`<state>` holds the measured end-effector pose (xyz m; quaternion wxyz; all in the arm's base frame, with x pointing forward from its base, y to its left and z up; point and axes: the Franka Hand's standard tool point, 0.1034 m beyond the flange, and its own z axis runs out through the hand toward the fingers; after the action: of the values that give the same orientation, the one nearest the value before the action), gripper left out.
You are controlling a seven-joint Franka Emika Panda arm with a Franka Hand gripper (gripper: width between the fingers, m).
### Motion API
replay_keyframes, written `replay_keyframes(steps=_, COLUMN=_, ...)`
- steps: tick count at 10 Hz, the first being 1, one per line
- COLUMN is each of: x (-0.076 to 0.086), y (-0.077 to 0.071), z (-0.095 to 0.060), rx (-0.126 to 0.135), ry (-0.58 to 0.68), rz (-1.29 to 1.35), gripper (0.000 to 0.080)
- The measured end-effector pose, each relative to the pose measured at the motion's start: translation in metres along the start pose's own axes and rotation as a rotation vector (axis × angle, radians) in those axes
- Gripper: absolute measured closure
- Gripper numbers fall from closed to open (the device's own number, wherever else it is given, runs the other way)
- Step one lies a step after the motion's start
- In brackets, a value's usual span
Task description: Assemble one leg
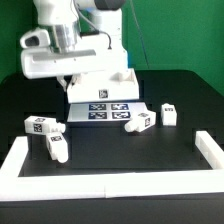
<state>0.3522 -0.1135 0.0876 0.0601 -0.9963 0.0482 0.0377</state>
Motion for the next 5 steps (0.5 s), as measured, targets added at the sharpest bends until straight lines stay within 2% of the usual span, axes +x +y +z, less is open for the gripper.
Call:
replay_keyframes(steps=1, x=0.013, y=-0.006, z=-0.017, rx=-0.014, ry=0.020, rz=-0.013, gripper=0.0745)
replay_keyframes(steps=2, x=0.023, y=-0.007, z=-0.022, rx=-0.034, ry=0.030, rz=-0.035, gripper=0.0745)
replay_keyframes(steps=4, x=0.018, y=-0.006, z=-0.017, rx=-0.029, ry=0.020, rz=-0.025, gripper=0.0745)
replay_keyframes(steps=5, x=0.020, y=-0.005, z=-0.017, rx=-0.039, ry=0.016, rz=-0.032, gripper=0.0745)
